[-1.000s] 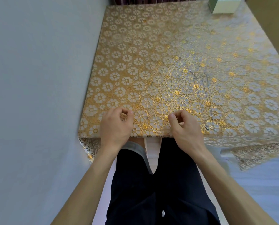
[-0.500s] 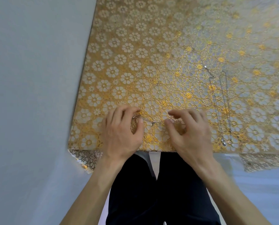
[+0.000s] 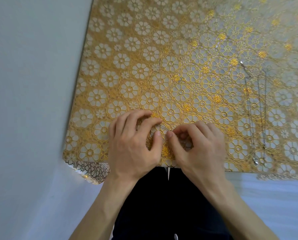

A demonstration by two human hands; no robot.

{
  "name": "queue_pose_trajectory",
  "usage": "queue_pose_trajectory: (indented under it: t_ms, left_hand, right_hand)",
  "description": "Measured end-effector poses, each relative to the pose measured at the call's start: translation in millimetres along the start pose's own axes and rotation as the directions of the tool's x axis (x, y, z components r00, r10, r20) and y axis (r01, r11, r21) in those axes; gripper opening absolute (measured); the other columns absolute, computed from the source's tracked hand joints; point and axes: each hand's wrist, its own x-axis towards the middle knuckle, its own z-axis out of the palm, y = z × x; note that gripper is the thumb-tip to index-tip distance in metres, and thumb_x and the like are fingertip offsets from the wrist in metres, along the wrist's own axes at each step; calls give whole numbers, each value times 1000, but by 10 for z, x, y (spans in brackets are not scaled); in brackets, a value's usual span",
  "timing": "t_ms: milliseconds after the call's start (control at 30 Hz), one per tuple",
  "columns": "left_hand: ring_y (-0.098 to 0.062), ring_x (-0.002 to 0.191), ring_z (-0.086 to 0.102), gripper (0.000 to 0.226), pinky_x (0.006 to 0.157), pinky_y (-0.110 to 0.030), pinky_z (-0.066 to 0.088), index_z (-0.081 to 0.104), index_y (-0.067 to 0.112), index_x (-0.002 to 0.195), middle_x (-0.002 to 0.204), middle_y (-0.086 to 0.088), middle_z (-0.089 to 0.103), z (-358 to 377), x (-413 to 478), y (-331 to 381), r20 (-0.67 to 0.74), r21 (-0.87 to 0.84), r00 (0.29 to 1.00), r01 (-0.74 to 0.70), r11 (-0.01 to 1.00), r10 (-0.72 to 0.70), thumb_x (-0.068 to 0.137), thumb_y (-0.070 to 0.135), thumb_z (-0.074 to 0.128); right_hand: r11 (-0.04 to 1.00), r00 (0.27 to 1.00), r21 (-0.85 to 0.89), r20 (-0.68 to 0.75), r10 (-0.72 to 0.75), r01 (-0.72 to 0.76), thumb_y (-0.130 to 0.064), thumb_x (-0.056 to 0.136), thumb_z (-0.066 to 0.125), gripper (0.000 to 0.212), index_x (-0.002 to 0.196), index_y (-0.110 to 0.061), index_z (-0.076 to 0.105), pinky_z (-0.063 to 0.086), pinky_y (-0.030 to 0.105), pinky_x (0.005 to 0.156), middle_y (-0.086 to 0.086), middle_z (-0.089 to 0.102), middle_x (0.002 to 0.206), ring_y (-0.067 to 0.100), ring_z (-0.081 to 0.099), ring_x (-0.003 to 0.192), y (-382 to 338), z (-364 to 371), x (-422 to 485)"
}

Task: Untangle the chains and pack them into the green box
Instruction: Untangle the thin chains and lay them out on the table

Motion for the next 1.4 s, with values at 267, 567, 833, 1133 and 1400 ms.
queue_pose_trajectory:
  t_ms: [267,567,833,1133,1400]
  left_hand:
    - [-23,116,59,15,101,-40,40,76,31,99,119,5,67,8,7,8,-8,21,1000,-5,1000,5,86,32,69]
    - [-22,118,58,12,101,-40,40,72,22,93,119,5,68,36,-6,-6,-31,1,1000,4,1000,-4,92,33,66]
    - [-23,116,60,9,100,-43,42,68,18,87,116,4,69,25,-5,2,-45,-67,999,0,998,-3,86,27,64]
    - [-21,113,59,8,98,-38,39,66,19,85,114,6,68,-1,12,15,-38,-94,999,30,995,-34,82,26,63]
    - [-21,120,54,28,103,-44,37,74,33,107,125,9,63,-57,79,54,97,-121,994,-32,992,44,80,41,70]
  right_hand:
    - [998,988,56,145,-46,39,-31,94,62,12,91,-20,66,41,45,76,-6,61,88,23,55,81,122,-46,-16]
    - [978,987,209,163,-12,-23,-29,99,52,17,94,-15,61,44,42,78,-5,58,92,14,48,86,174,-131,-32]
    - [968,993,244,117,25,-53,-29,98,51,16,94,-15,59,46,42,77,-14,49,90,12,48,84,149,-127,-37]
    - [969,997,246,71,14,-31,-27,99,49,16,96,-14,57,43,39,76,-12,49,92,15,49,83,177,-87,-44]
    - [954,992,300,122,-31,-7,-24,99,52,14,94,-13,58,42,41,74,-8,56,89,11,49,80,215,-125,-40]
